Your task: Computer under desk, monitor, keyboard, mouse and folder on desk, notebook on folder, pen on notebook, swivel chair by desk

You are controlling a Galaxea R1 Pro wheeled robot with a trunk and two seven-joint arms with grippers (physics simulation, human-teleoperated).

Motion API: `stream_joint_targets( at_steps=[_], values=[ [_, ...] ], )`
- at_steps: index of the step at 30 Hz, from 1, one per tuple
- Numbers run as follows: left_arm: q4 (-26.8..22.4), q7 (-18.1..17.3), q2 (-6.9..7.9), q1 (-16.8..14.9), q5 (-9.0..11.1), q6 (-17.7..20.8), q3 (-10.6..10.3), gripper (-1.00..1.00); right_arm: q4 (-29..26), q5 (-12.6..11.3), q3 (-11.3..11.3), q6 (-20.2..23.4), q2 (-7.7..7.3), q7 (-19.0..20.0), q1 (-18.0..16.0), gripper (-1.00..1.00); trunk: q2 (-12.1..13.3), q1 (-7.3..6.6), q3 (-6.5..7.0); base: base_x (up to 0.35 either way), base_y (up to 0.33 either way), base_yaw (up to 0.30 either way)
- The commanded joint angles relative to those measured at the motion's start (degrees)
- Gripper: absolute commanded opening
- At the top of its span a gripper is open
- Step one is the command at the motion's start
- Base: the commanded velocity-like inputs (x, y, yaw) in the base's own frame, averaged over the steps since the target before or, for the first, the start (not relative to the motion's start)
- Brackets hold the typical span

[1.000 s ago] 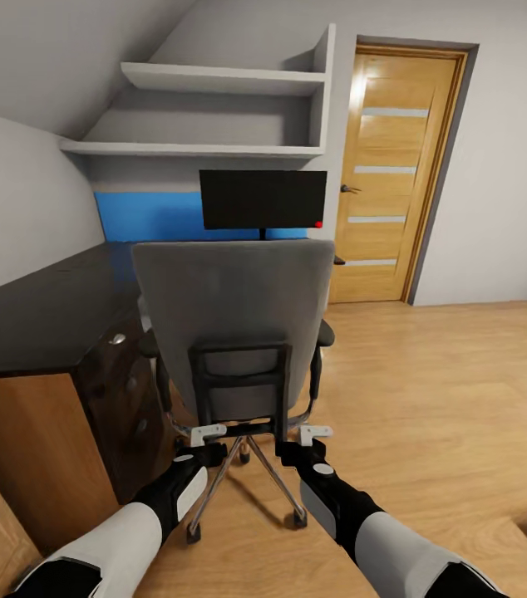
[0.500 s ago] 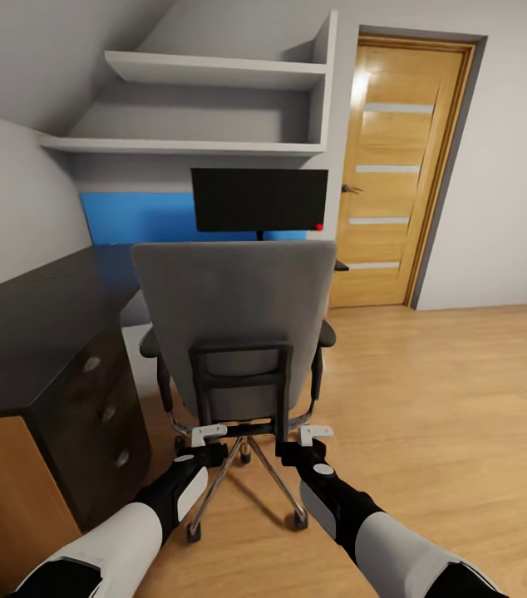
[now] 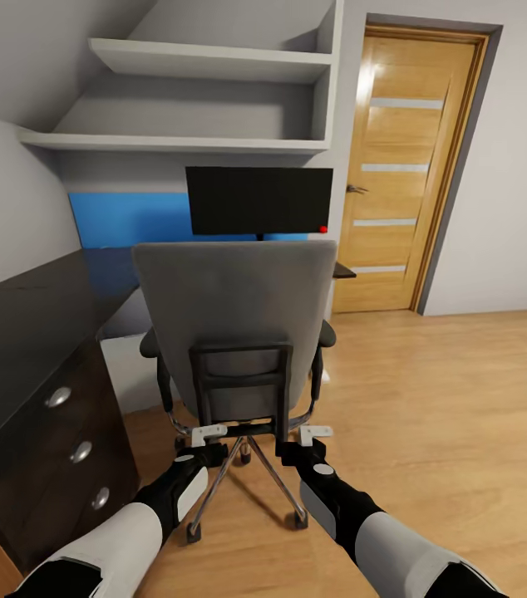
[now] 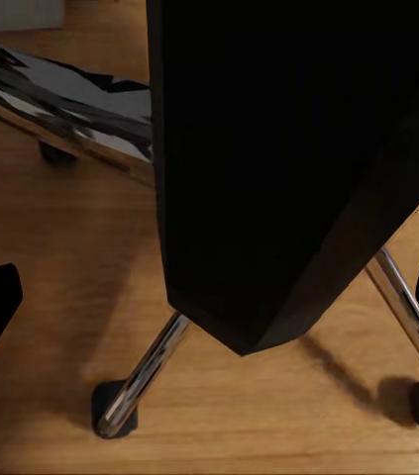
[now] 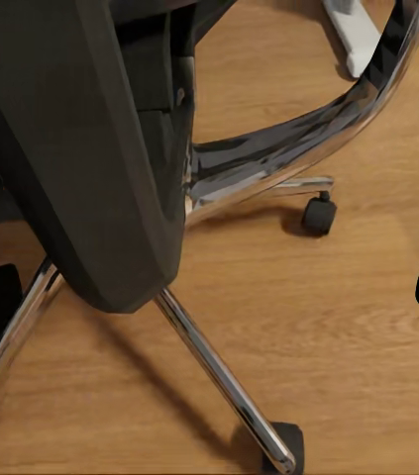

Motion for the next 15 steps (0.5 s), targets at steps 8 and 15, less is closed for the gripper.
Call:
stream_joint_targets(
  at_steps=[8,15],
  values=[
    [-0.1,0.4,0.04,0.0,0.6,0.3,-0.5,1.0,0.0,-0.4,0.4,-0.3,-0.03,-0.3,-0.1,1.0,0.0,0.03,-0.05,0.322,0.0,0.0],
    [-0.1,0.4,0.04,0.0,0.6,0.3,-0.5,1.0,0.0,-0.4,0.4,-0.3,-0.03,-0.4,-0.1,1.0,0.0,0.03,-0.05,0.322,0.0,0.0]
  ],
)
